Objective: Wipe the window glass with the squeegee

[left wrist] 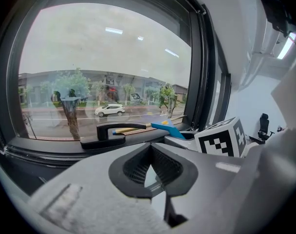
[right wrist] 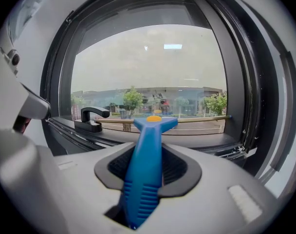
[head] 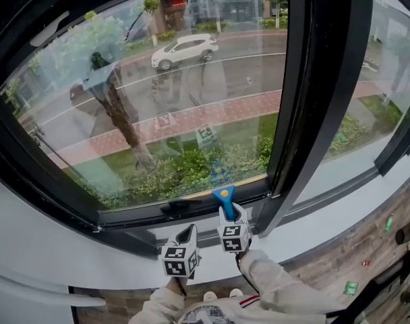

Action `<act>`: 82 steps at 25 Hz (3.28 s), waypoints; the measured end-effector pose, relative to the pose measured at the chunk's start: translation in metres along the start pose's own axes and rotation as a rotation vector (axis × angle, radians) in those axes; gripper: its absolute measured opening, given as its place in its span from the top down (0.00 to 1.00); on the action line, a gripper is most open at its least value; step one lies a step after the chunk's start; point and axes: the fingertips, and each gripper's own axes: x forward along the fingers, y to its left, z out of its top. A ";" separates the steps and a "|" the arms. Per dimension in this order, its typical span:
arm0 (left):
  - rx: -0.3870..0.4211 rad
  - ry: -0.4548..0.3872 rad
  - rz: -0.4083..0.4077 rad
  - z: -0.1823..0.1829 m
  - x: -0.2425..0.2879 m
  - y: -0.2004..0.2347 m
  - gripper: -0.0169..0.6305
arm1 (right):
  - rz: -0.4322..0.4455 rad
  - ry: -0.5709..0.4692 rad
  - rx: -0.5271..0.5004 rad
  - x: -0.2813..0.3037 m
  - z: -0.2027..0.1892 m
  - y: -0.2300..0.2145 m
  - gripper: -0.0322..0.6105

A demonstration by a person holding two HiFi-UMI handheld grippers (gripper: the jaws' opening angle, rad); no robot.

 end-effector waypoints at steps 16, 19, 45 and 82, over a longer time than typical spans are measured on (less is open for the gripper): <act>-0.004 -0.068 0.117 0.006 -0.042 0.023 0.97 | 0.028 -0.155 0.007 -0.040 0.087 0.014 0.74; 0.000 -0.110 0.155 0.017 -0.060 0.041 0.97 | 0.036 -0.165 0.005 -0.056 0.106 0.022 0.74; 0.409 -0.562 0.123 0.288 -0.289 0.224 0.97 | 0.017 -0.493 -0.011 -0.137 0.418 0.265 0.74; 0.335 -0.649 0.099 0.422 -0.324 0.232 0.97 | -0.030 -0.661 -0.038 -0.143 0.616 0.291 0.74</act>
